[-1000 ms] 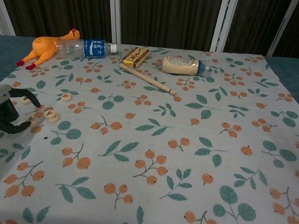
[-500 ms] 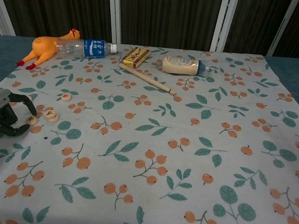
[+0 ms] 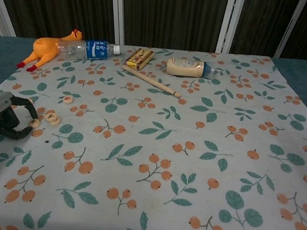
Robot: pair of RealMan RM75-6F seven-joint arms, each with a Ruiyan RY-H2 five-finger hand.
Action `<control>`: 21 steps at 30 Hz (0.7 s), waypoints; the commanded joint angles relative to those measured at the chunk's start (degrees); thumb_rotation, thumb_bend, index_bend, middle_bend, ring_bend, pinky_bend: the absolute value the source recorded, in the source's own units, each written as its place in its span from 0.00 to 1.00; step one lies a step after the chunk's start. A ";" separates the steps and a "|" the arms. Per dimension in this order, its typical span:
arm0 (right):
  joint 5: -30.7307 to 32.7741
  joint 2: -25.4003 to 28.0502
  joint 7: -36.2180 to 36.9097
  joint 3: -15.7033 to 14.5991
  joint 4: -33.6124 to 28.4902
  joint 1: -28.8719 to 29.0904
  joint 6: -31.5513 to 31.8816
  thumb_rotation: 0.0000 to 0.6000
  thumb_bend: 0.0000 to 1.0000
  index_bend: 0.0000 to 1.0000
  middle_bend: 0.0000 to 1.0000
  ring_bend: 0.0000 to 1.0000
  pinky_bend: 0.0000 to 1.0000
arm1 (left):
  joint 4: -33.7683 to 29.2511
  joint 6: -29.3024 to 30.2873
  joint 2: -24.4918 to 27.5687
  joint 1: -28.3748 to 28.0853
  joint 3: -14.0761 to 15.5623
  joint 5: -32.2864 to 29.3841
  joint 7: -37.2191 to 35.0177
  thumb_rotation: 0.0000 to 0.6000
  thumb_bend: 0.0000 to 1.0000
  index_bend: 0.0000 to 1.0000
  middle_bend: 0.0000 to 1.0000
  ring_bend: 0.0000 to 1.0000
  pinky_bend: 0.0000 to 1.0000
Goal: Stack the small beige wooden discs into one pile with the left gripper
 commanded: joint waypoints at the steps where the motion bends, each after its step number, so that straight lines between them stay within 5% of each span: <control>1: 0.02 -0.01 0.05 0.04 0.02 0.00 0.04 1.00 0.16 0.00 0.00 0.00 0.00 | -0.05 0.04 0.02 0.02 -0.03 0.05 -0.10 1.00 0.40 0.46 1.00 1.00 1.00; 21: 0.04 -0.09 -0.11 0.05 0.05 0.06 -0.12 1.00 0.16 0.00 0.00 0.00 0.00 | -1.05 1.04 0.55 0.60 0.06 0.86 -1.16 1.00 0.40 0.49 1.00 1.00 1.00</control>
